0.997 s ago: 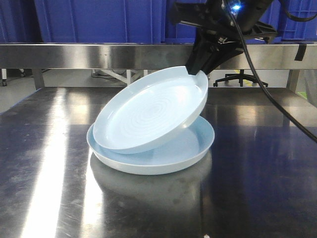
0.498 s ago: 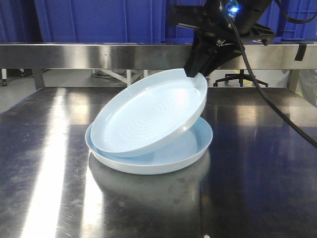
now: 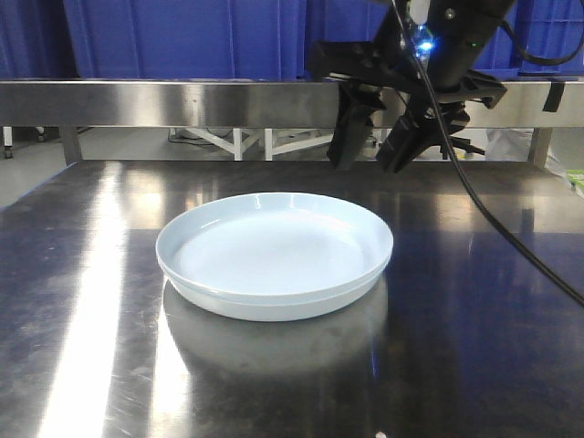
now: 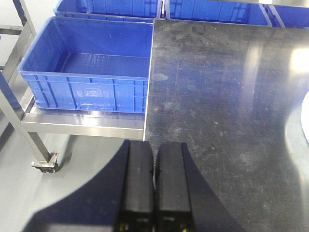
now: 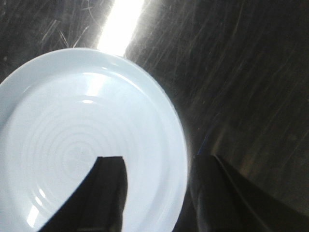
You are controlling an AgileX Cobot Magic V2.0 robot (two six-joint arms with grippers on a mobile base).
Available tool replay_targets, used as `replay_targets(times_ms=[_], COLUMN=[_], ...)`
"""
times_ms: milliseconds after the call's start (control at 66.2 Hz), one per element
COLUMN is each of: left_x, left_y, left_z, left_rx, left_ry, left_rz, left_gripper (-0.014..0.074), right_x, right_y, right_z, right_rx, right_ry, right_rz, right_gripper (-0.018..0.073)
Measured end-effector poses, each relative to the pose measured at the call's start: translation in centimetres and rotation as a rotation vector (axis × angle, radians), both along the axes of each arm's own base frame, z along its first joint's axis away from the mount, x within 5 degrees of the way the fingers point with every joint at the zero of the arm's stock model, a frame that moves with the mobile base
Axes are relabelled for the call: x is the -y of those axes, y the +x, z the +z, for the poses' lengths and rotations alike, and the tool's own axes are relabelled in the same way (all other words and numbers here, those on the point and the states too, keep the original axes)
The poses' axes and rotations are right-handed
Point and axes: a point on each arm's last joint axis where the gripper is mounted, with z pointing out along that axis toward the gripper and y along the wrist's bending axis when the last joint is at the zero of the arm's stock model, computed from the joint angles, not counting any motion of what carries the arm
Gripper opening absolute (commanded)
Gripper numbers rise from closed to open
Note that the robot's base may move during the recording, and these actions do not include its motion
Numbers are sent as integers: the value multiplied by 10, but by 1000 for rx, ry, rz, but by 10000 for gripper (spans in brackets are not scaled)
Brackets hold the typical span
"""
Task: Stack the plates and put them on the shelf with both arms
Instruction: 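Lower the held plate onto the centered plate and open the right gripper, then lower the right gripper to grip the rim of the stacked plates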
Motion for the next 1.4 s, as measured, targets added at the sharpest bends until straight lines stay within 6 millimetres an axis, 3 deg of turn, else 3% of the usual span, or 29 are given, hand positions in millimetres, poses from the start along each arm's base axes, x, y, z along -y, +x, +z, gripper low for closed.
replay_targets(times_ms=[287, 649, 1012, 1057, 1118, 1223, 1299, 1405], left_x=[0, 0, 0, 0, 0, 0, 0, 0], left_y=[0, 0, 0, 0, 0, 0, 0, 0], left_z=[0, 0, 0, 0, 0, 0, 0, 0], left_rx=[0, 0, 0, 2, 2, 2, 2, 4], left_ry=[0, 0, 0, 0, 0, 0, 0, 0], left_rz=[0, 0, 0, 0, 0, 0, 0, 0], left_gripper=[88, 88, 88, 88, 88, 88, 88, 88], right_x=[0, -3, -4, -5, -4, -5, -5, -5], right_y=[0, 9, 13, 14, 14, 15, 15, 16], right_z=[-1, -40, -56, -57, -57, -57, -55, -51], right_rx=[-2, -120, -158, -159, -159, -157, -149, -126], right_ry=[-3, -71, -98, -98, -100, -99, -83, -74], right_rz=[1, 17, 23, 23, 24, 23, 12, 7], right_gripper=[435, 435, 432, 410, 314, 32, 79, 50])
